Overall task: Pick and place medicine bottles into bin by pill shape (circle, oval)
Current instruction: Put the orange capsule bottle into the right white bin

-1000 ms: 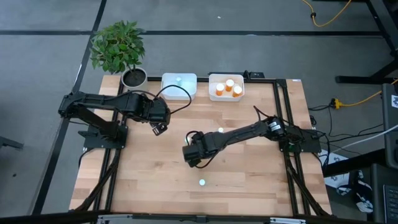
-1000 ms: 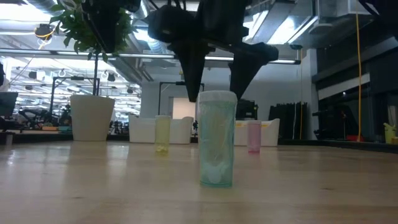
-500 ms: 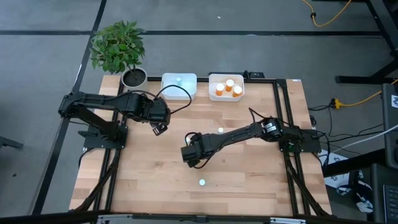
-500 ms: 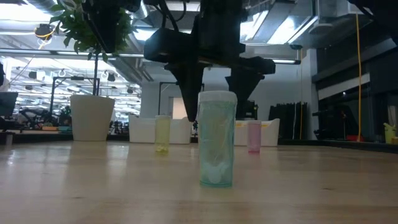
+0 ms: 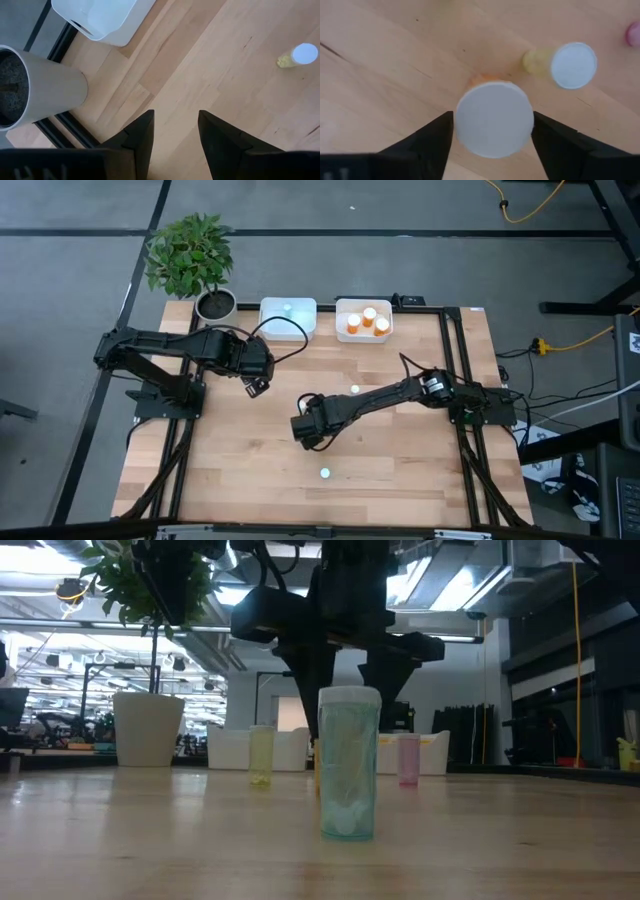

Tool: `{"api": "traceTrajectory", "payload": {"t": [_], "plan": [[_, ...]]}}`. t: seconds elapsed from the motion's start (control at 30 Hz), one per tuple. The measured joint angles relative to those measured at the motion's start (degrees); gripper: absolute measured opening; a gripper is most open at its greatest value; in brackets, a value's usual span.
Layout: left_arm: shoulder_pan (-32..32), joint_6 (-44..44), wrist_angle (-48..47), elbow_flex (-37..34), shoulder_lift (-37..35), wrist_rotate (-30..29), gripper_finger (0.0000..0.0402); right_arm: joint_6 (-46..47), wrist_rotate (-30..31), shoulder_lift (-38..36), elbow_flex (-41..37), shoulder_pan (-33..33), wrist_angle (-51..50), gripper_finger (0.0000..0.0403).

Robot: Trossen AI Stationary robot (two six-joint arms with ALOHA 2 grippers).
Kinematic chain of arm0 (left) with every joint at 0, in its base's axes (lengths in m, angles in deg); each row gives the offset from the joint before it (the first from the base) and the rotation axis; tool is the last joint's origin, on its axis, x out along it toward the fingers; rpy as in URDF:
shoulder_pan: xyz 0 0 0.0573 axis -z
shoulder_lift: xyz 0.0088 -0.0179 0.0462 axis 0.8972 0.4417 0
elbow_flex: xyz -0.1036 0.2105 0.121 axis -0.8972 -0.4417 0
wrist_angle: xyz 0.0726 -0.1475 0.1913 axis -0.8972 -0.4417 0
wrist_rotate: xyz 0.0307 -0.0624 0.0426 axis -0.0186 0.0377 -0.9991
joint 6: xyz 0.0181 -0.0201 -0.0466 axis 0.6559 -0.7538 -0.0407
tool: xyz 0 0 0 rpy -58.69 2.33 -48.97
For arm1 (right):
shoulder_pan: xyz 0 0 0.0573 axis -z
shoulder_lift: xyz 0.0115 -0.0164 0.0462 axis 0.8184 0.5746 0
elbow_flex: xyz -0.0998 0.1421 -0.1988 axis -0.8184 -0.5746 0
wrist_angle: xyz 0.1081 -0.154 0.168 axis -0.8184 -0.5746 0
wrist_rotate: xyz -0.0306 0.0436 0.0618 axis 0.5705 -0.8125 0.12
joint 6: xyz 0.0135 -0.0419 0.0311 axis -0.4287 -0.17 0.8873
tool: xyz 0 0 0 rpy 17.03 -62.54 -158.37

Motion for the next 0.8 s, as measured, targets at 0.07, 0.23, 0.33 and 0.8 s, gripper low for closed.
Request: {"api": "traceTrajectory", "payload": {"t": [0.07, 0.23, 0.33, 0.8], "plan": [[0.0, 0.0, 0.0, 0.0, 0.0, 0.0, 0.0147, 0.0, 0.0, 0.0, 0.0, 0.0, 0.0, 0.0235], [0.0, 0.0, 0.0, 0.0, 0.0, 0.0, 0.0147, -1.6, -1.9, -0.6, 0.6, 0.0, -1.1, 0.0207], [0.0, 0.0, 0.0, 0.0, 0.0, 0.0, 0.0147, -2.7, -1.9, -1.3, 3.2, -0.2, -3.6, 0.0207], [0.0, -0.1, 0.2, 0.0, 0.0, 1.4, 0.0147, -14.8, 13.5, -9.4, 16.8, 6.0, -19.3, 0.0209]]}}
